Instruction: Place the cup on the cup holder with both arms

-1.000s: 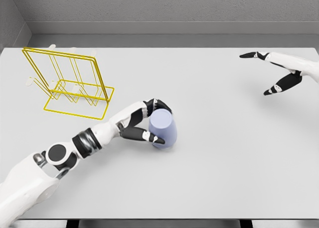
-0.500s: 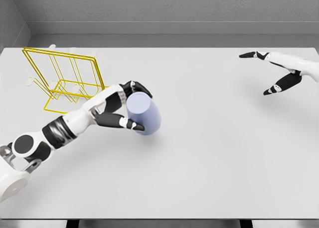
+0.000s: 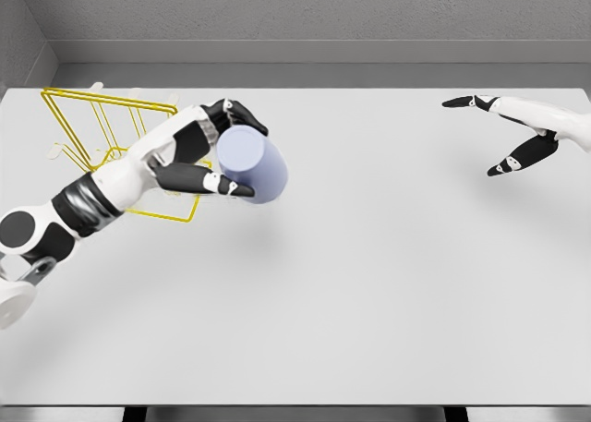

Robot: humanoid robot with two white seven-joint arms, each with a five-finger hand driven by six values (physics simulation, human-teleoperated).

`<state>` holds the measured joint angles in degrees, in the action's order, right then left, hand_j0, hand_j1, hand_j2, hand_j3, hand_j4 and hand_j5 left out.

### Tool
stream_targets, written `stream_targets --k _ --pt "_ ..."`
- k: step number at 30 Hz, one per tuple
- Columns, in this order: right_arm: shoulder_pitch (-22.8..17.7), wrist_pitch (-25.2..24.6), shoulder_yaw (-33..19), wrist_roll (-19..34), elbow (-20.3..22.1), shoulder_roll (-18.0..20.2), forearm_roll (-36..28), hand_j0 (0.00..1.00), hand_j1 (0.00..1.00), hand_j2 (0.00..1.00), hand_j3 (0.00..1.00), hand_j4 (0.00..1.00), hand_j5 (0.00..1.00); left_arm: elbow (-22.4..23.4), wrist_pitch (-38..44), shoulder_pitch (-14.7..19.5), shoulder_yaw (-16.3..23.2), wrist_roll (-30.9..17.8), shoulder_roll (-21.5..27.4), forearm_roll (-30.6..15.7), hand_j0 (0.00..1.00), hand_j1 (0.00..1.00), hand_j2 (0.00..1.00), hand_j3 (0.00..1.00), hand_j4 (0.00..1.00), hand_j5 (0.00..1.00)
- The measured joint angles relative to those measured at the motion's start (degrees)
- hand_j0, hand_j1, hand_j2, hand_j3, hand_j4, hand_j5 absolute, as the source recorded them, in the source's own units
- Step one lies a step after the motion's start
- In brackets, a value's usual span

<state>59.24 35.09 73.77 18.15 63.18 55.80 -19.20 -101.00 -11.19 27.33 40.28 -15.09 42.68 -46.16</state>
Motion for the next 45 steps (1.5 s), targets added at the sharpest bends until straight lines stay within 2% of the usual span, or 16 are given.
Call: stream_targets --k 13,29,45 --pt "-0.1 0.0 0.0 0.0 -0.1 0.1 0.0 1.0 1.0 1.0 1.0 1.0 1.0 0.0 0.0 4.6 -0.1 0.1 5.5 -7.1 0.34 0.34 0.34 0.34 0.34 0.34" --pt "-0.1 0.0 0.0 0.0 0.0 0.1 0.0 1.0 1.0 1.0 1.0 1.0 1.0 0.0 0.0 5.3 -1.3 0.0 10.6 -10.6 0.34 0.34 0.34 0.34 0.34 0.34" --pt "-0.1 0.0 0.0 0.0 0.1 0.1 0.0 1.0 1.0 1.0 1.0 1.0 1.0 0.0 0.0 5.1 -2.7 -0.2 14.6 -11.8 0.34 0.34 0.34 0.34 0.34 0.34"
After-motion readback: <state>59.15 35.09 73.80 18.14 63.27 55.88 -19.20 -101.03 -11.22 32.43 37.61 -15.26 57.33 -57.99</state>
